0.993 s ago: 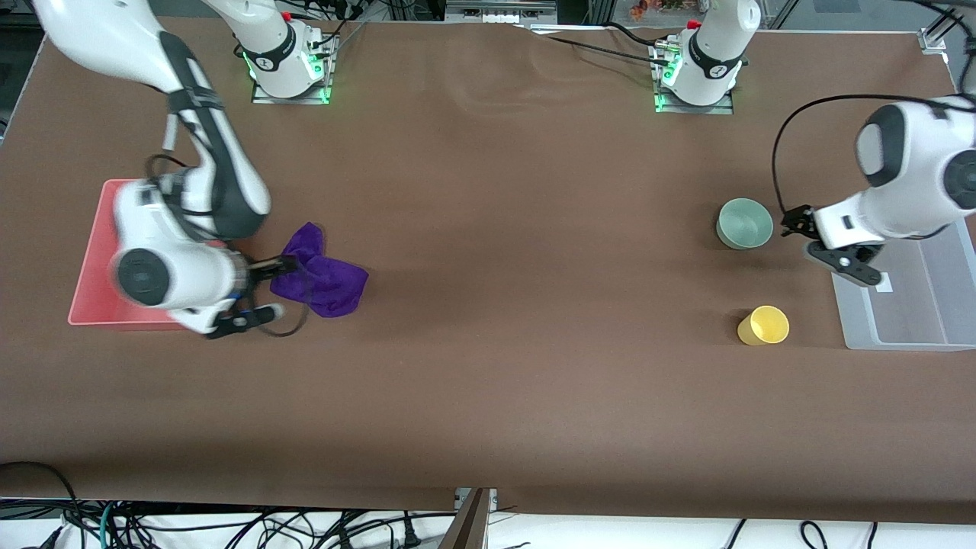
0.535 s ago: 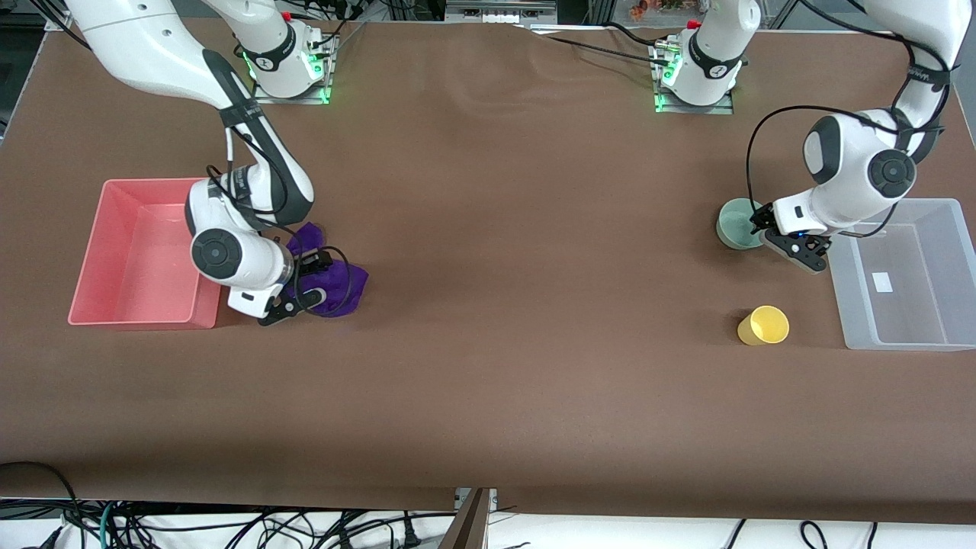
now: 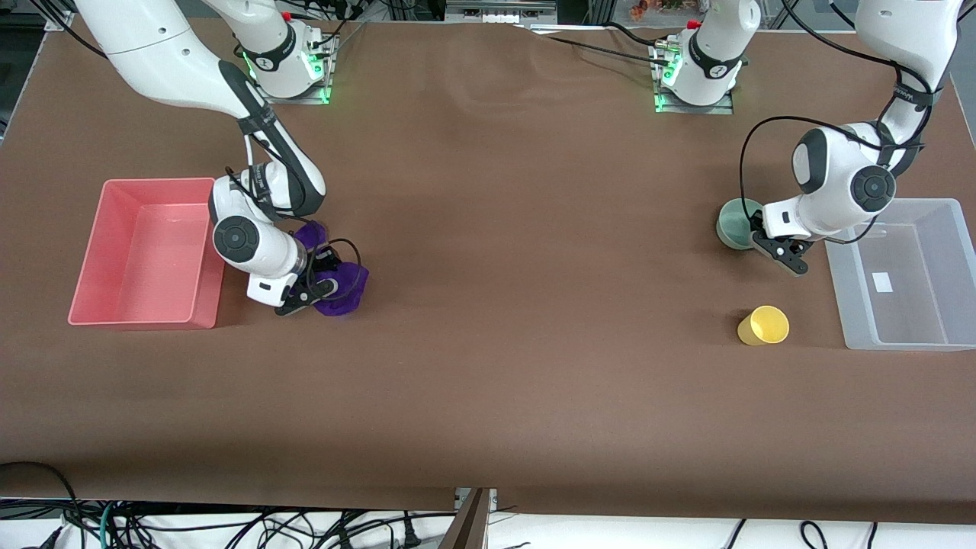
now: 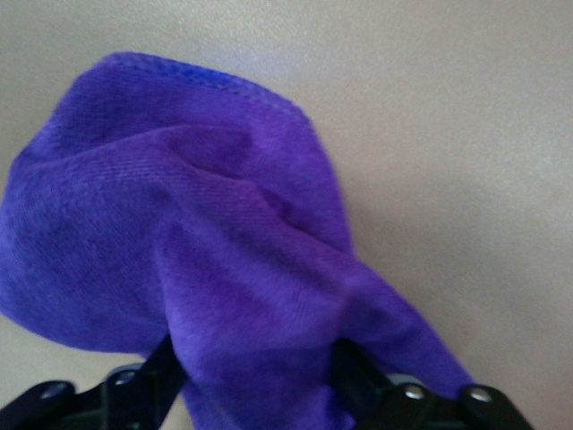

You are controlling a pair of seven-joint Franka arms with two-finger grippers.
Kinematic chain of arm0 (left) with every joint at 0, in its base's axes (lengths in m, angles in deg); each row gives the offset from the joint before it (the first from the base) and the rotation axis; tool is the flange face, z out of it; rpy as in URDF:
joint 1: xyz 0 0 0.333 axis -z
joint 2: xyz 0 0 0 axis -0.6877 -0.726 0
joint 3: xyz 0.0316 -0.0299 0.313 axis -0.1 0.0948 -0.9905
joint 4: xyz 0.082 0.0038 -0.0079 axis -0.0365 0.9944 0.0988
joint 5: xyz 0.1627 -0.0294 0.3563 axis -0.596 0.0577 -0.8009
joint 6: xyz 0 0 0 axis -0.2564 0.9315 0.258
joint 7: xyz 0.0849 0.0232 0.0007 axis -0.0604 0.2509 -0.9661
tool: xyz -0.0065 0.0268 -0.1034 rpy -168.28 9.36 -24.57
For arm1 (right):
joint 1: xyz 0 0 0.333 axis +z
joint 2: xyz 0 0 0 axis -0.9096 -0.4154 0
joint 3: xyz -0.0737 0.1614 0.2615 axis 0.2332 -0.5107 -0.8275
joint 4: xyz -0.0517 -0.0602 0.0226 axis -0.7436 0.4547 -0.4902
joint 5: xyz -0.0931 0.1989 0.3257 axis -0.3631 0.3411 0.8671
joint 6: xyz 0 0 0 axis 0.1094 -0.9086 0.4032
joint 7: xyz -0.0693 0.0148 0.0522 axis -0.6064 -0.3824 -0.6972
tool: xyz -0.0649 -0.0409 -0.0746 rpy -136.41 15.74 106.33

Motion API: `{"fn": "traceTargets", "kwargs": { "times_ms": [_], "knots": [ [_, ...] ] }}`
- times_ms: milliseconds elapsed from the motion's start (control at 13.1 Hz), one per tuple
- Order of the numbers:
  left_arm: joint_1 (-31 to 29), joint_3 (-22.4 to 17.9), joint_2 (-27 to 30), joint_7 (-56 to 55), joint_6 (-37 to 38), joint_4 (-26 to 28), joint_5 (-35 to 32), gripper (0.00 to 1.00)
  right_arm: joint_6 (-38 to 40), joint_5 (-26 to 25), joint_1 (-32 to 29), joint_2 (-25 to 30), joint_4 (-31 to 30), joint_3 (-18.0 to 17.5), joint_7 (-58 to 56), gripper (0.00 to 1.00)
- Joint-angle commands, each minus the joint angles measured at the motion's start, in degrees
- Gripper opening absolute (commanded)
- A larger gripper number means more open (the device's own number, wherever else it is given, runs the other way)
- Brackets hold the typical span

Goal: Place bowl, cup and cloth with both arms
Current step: 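Lift the cloth with the right gripper while the left gripper carries the bowl, then drop the cloth into the pink bin while the left gripper releases the bowl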

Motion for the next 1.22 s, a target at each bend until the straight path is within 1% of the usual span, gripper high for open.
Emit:
{"fn": "traceTargets", "kwargs": {
  "times_ms": [0, 76, 153, 306, 382, 458, 535, 688, 764, 840, 917, 993, 1069, 1146],
  "knots": [
    [-0.1, 0.3, 2.4, 1.6, 2.3, -2.0, -0.7, 0.0, -0.5, -0.4, -0.6, 0.5, -1.3, -0.4, -0.1, 0.0],
    [0.0, 0.3, 3.9, 1.6, 5.6, -3.7, -0.7, 0.0, -0.4, -0.4, -0.6, 0.5, -1.3, -0.4, -0.1, 0.0],
    [0.0, 0.3, 4.7, 1.7, 10.9, -6.9, -0.7, 0.0, -0.3, -0.4, -0.6, 0.5, -1.0, -0.4, -0.1, 0.0],
    [-0.3, 0.3, 4.5, 2.7, 24.8, -16.6, -0.7, 0.0, 0.3, -0.4, -0.6, 1.4, -0.2, -0.4, -0.2, 0.0],
    [-0.5, 0.2, 4.3, 4.5, 30.5, -21.5, -0.6, 0.0, 2.9, -0.3, -0.6, 2.3, 1.3, -0.4, -0.3, 0.0],
    [-0.6, -0.2, 3.8, 6.0, 34.7, -25.7, -0.7, 0.0, 7.6, -0.3, -0.8, 3.2, 4.1, -0.3, -0.3, 0.0],
    [-1.9, -0.4, 3.1, 7.6, 37.2, -29.4, -0.7, 0.0, 14.0, -0.1, -0.9, 3.6, 7.9, -0.2, -0.1, 0.0],
    [-6.6, -0.5, 0.9, 13.0, 38.9, -35.1, -0.8, 0.0, 26.9, -0.2, -2.3, 5.3, 15.3, 0.7, -0.8, 0.0],
    [-9.1, -0.5, -0.3, 15.5, 38.8, -37.3, -1.3, 0.0, 32.7, -0.4, -3.0, 6.0, 18.2, 2.0, -1.3, 0.0],
    [-11.3, -0.5, -2.2, 17.6, 38.5, -39.3, -2.9, 0.0, 38.6, -0.4, -3.2, 6.8, 20.9, 4.1, -2.9, 0.0],
    [-13.2, -0.5, -5.2, 18.4, 38.2, -41.9, -3.6, 0.0, 43.6, -0.5, -3.2, 7.2, 22.8, 7.0, -5.6, 0.0],
    [-15.7, -0.4, -8.7, 18.6, 38.0, -44.6, -3.3, 0.0, 46.6, -0.3, -3.2, 7.9, 23.7, 10.7, -8.4, 0.0],
    [-18.5, -0.3, -12.5, 18.9, 37.3, -46.8, -2.9, 0.0, 47.8, -0.2, -3.2, 8.5, 23.7, 14.1, -11.6, 0.0],
    [-20.0, -0.2, -16.1, 19.5, 35.5, -48.8, -2.5, 0.0, 48.4, -0.2, -3.2, 8.9, 23.6, 17.0, -14.8, 0.0]
  ]
}}
